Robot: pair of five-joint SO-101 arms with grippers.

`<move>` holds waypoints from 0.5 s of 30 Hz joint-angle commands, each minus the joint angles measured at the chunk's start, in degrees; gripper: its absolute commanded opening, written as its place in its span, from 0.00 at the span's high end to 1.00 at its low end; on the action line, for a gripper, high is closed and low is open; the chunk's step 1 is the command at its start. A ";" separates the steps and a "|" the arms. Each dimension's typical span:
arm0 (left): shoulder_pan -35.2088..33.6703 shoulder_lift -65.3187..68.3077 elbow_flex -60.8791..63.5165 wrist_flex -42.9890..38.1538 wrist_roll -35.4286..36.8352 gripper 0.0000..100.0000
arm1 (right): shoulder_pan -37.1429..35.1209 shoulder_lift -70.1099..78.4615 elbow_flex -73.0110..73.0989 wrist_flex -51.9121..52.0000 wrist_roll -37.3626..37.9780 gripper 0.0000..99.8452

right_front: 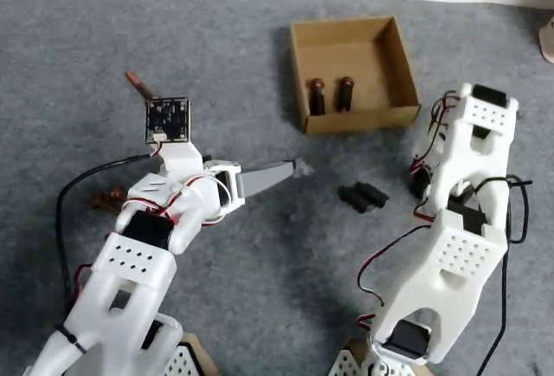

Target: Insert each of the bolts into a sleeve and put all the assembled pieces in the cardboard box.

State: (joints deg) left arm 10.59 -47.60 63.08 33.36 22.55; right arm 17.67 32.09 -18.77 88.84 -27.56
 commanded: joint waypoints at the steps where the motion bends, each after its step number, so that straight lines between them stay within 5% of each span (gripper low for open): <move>1: -0.40 -0.75 -0.66 -1.14 -0.09 0.46 | 0.22 -4.88 1.71 -4.09 -0.35 0.76; 15: -0.40 -0.75 -0.66 -1.14 -0.09 0.46 | 0.13 -4.70 2.77 -11.21 -0.35 0.76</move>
State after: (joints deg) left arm 10.59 -47.60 63.08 33.36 22.55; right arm 17.58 30.68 -15.69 78.46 -27.56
